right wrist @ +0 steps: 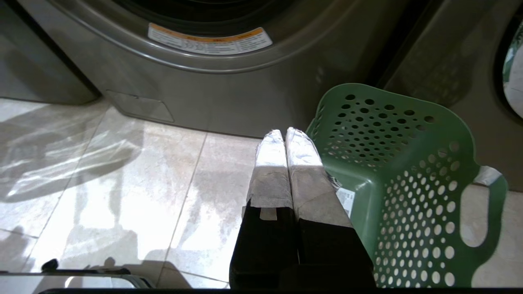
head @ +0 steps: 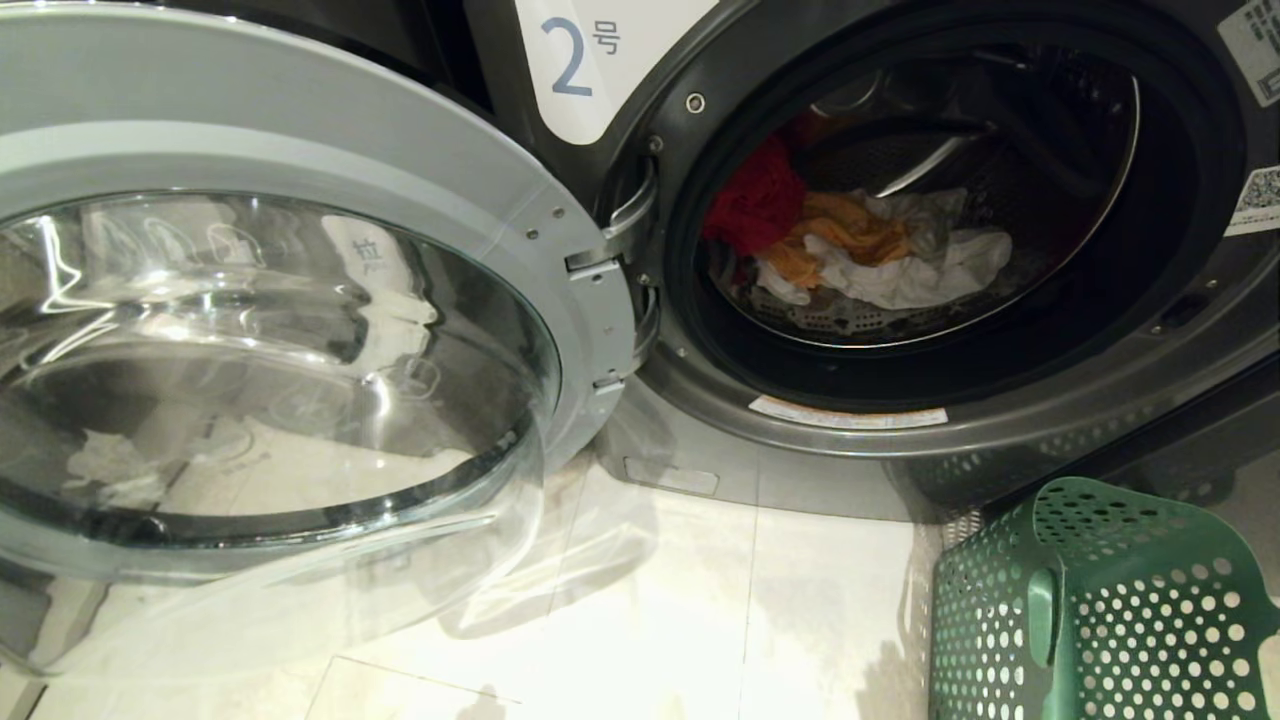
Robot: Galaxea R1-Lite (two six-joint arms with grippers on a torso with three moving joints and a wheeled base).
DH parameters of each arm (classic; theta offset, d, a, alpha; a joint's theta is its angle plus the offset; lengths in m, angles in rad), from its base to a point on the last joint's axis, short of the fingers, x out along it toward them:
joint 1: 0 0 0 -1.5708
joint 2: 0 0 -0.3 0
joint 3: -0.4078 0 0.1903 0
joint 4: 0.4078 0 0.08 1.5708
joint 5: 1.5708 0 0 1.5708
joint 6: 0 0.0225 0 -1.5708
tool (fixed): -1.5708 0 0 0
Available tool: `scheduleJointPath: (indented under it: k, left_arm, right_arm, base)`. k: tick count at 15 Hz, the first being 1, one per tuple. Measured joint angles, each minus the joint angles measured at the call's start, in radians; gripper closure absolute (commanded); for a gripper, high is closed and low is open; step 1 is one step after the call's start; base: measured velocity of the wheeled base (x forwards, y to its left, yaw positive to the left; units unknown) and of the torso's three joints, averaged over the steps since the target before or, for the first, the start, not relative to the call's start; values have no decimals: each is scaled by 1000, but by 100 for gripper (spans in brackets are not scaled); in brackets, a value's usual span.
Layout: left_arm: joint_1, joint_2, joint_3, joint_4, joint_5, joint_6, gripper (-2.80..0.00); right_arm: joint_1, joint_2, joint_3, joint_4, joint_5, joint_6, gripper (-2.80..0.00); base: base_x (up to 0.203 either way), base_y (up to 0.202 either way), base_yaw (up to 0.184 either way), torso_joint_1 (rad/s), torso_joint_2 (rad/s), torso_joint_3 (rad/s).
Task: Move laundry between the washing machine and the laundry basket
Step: Pick a cloth and place it into the basket
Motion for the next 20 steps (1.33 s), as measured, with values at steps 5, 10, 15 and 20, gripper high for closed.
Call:
scheduleJointPath:
  k: [5,10,15,20]
  left_arm:
    - [1,0,0,0,2,0,0]
    - [1,0,0,0,7,-1,0]
    - [0,0,0,0,9,-3,0]
    - [1,0,0,0,10,-3,0]
  right_arm:
    - [1,0,0,0,0,0,0]
    - [1,0,0,0,0,0,0]
    - [1,0,0,0,1,4,0]
    - [1,0,0,-1,8,-8,0]
  base:
    - [93,0,1,1,2,1]
    - [133,0,0,3,1,5]
    - [0,0,0,0,0,0]
    - [0,0,0,0,0,0]
